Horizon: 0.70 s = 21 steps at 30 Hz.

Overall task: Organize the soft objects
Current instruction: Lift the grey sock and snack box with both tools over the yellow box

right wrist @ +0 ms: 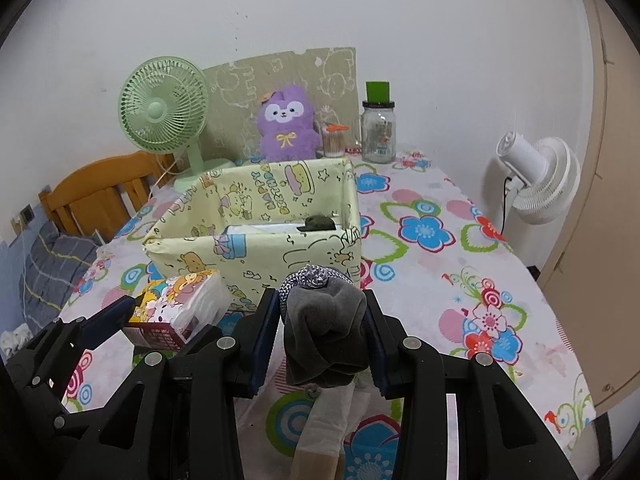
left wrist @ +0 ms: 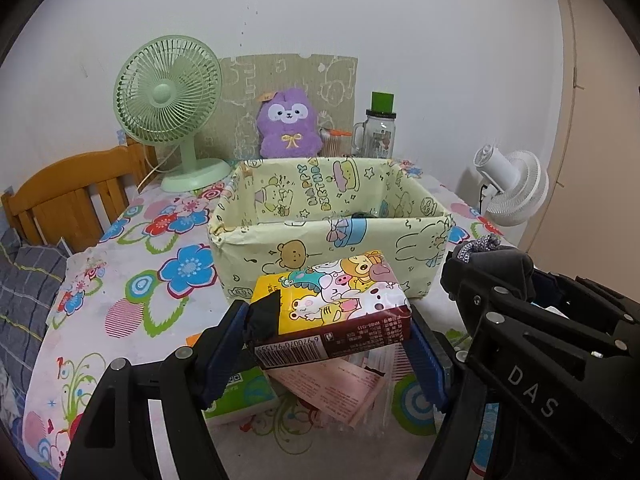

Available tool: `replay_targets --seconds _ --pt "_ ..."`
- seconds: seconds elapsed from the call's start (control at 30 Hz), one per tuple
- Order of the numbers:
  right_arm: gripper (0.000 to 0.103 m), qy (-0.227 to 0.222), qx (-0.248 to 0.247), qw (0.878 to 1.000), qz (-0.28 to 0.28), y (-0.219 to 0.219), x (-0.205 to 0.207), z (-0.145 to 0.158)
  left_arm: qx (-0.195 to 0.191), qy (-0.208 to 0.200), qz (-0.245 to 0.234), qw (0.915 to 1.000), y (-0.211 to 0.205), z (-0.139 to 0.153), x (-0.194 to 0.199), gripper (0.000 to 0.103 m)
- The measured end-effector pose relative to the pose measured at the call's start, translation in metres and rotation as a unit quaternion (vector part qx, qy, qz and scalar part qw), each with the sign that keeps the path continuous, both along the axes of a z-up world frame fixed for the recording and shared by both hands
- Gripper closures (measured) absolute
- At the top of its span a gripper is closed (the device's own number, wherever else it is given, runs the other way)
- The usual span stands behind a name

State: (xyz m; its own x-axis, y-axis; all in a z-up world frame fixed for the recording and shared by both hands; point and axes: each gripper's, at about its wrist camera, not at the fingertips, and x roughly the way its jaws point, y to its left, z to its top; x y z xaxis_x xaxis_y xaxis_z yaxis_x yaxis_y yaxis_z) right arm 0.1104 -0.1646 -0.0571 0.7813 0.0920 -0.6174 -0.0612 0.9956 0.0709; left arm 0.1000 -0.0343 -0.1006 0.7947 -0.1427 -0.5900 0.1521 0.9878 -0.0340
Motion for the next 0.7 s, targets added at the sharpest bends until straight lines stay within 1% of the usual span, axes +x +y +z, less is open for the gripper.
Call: replay_targets --seconds 0.33,0.7 --pt "0.059 -0.020 -0.005 1.000 0.005 0.004 -0.010 0.016 -0.005 -0.017 0.001 0.9998 0.003 0.015 -0.011 0.026" --pt "0.059 -0.036 -0.010 0.999 0.018 0.008 -0.014 0.031 0.002 -0.033 -0.002 0.9994 0.002 0.029 -0.017 0.026"
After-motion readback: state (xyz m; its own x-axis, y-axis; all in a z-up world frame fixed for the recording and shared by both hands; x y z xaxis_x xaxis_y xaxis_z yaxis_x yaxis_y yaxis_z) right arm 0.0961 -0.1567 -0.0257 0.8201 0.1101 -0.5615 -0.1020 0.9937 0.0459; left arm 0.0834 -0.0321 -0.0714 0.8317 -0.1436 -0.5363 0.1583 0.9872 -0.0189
